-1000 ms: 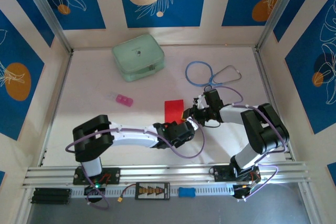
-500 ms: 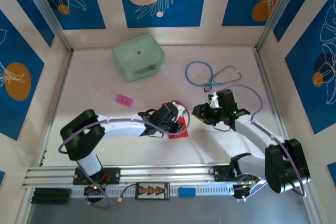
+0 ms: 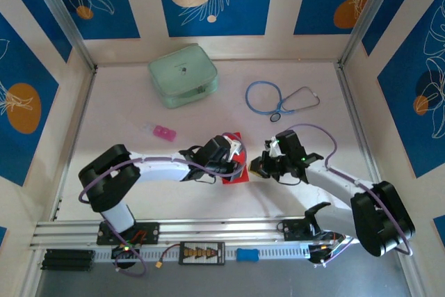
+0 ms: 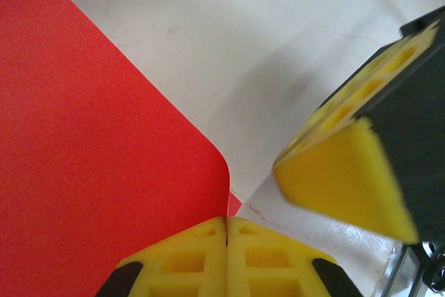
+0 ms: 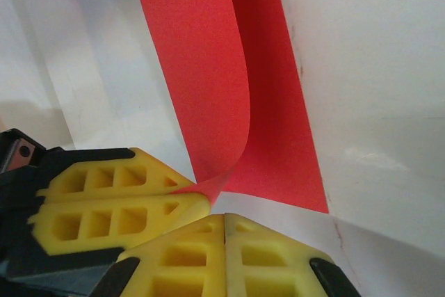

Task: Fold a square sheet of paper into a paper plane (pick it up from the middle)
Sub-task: Fold the triangle a second time at the center of the table.

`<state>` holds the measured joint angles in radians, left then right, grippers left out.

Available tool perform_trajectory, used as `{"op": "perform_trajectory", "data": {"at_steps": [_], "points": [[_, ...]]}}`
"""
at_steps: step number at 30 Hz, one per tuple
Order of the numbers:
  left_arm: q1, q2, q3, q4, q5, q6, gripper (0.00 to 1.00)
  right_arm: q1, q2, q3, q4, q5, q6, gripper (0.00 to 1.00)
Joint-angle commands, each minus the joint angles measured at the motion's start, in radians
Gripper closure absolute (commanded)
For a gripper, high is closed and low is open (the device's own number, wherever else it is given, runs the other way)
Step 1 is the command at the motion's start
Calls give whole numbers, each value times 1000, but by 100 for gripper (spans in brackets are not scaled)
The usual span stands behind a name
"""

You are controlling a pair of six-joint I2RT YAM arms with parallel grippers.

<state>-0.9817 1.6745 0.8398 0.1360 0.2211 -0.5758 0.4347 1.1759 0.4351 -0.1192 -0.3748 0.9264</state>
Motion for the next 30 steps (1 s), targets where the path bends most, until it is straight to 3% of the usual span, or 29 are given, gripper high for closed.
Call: {"op": "perform_trajectory", "data": {"at_steps": [1, 9, 20, 30], "points": [[8, -8, -1, 16, 27, -9, 99, 10, 30, -20, 79, -50, 28, 93], [8, 3, 11, -10, 34, 8, 93, 22, 135, 20, 136, -89, 6, 93], [8, 4, 20, -58, 24, 37, 87, 22, 157, 17, 163, -82, 15, 93], [11, -7, 12, -60, 6, 44, 100, 37, 126, 26, 64, -18, -5, 93]]}}
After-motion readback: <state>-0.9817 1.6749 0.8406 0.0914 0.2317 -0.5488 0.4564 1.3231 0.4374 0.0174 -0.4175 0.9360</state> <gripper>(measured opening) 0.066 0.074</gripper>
